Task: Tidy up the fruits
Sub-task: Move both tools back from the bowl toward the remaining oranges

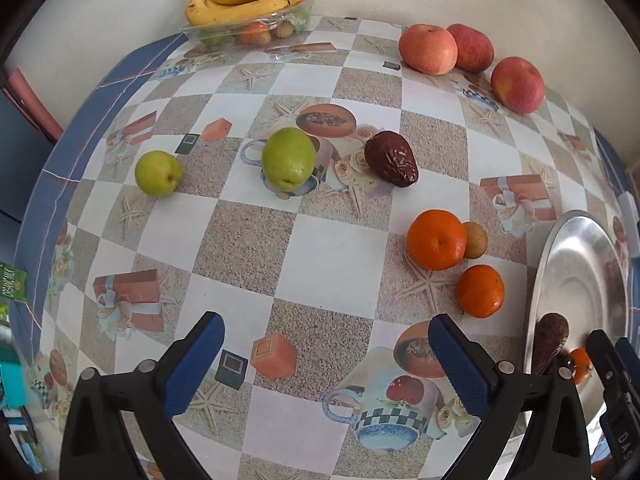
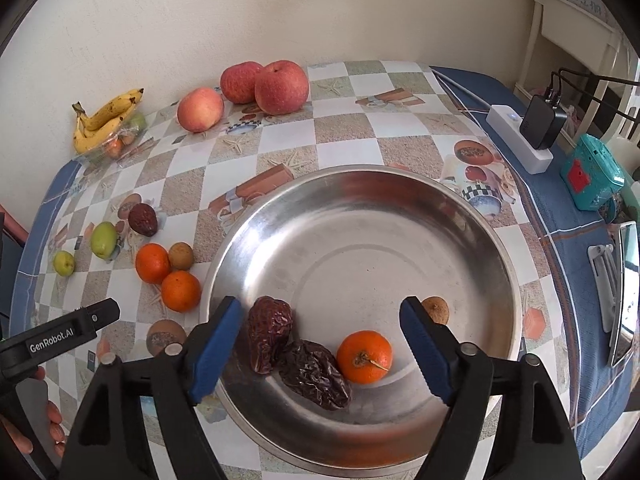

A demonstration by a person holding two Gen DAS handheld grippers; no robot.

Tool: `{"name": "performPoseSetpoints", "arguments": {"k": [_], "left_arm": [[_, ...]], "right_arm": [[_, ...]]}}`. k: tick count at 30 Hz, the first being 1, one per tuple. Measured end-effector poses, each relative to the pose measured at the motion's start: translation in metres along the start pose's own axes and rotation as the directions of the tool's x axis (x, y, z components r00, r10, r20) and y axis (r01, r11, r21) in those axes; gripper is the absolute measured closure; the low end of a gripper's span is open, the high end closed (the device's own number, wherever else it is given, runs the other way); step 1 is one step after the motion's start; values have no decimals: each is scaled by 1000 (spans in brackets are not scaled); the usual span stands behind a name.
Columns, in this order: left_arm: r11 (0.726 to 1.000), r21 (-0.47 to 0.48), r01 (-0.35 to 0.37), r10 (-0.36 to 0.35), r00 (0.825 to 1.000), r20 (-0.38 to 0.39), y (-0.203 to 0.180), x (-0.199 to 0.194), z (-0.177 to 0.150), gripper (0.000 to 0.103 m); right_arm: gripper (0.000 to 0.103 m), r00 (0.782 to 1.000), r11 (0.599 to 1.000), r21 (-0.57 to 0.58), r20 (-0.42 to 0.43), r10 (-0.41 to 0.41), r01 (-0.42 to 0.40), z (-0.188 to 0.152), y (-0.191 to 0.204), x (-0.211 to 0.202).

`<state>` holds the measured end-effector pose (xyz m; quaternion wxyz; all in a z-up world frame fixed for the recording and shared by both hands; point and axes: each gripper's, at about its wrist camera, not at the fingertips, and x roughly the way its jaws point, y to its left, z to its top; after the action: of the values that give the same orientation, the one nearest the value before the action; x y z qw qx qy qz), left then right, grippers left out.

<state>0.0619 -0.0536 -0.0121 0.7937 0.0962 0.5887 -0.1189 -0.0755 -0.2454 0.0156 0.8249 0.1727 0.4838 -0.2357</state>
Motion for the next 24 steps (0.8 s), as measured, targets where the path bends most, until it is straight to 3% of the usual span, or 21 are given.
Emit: {"name": "performPoseSetpoints", "arguments": {"k": [2,5,13,24], "left_arm": [[1000,3,-6,6,1000,0,1,1,0,0],[1000,-5,-13,13,1000,1,5,1,1,0],[999,-38,-20,21,1000,10,14,0,5,0],[987,-156,29,-19,998,65,50,-6,21,0]], "right_arm": [[20,1000,1000,-4,-7,-9,9,-1,0,2],[5,1000,1000,1,-9,-16,16,-2,-2,5],[5,999,999,15,7,-41,41,-3,-6,4],[5,999,999,29,34,31,-32,-1,-2,1]]}}
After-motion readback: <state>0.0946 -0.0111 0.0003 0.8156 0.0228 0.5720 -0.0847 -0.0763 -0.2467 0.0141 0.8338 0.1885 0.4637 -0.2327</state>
